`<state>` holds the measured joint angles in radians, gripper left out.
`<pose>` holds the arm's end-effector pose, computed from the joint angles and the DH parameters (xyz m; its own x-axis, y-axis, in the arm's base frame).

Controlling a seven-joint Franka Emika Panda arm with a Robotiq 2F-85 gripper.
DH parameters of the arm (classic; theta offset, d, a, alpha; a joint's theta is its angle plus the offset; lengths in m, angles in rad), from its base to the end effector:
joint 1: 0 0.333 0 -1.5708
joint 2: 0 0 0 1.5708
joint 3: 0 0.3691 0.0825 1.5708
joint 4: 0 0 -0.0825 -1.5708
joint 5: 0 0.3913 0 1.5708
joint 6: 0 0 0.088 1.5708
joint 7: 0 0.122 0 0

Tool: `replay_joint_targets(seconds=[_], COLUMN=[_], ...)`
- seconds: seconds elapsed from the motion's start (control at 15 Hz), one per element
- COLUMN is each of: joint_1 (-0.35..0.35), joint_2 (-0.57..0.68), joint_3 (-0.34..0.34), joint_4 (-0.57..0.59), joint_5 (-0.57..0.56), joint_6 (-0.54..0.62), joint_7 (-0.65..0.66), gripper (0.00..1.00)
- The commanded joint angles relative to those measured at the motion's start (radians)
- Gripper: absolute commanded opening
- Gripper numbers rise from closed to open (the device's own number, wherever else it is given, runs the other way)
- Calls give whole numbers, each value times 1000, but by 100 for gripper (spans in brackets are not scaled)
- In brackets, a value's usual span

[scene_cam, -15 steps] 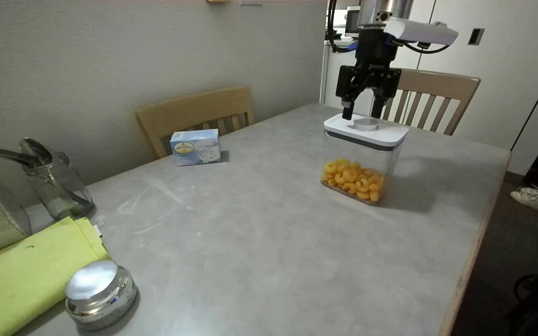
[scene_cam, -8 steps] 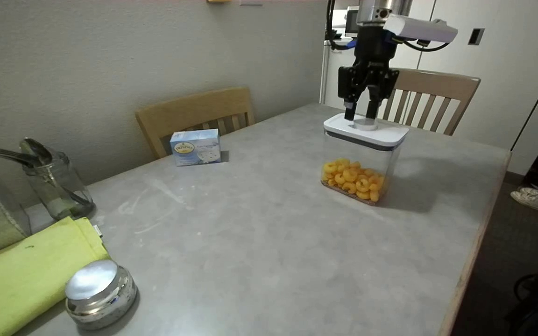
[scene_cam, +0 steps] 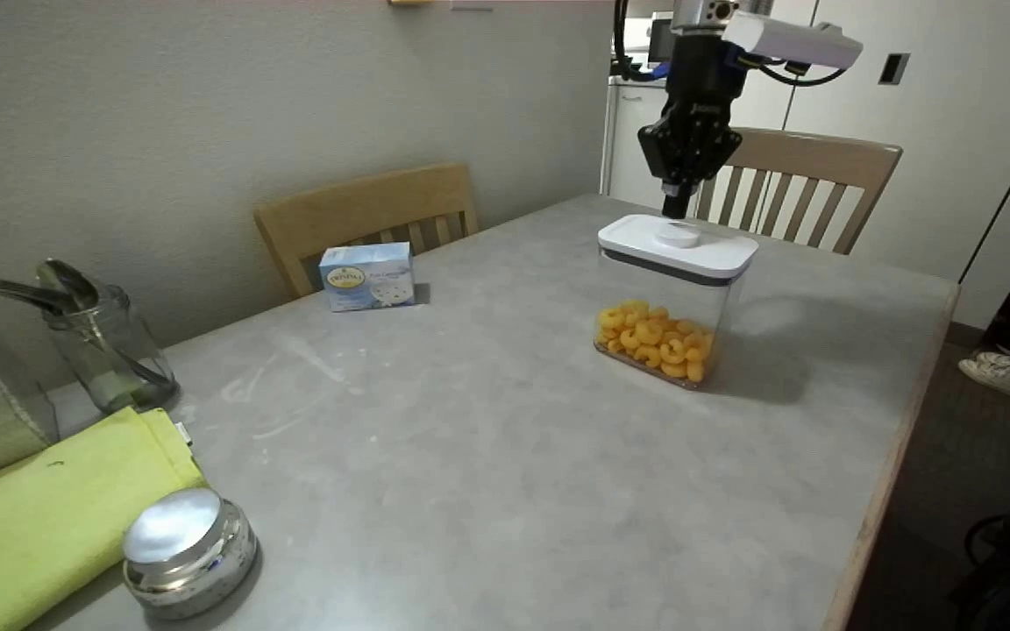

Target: Put the lid on the container and then press the button atop the lid

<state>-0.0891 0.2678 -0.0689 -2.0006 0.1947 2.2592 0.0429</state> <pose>0.6112 -0.0879 0.3570 0.9485 -0.3161 -0.0211 -0.3161 -0.9398 -0.1297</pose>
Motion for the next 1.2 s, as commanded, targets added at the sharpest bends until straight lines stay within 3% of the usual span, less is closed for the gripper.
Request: replay_joint_targets(seconds=[0.0,1.13], joint_1=[-9,-7], joint_2=[-33,-26], joint_3=[7,30], joint_4=[-30,-52], joint_5=[15,49], joint_6=[11,-2], joint_7=[-29,-68], gripper=[0,0])
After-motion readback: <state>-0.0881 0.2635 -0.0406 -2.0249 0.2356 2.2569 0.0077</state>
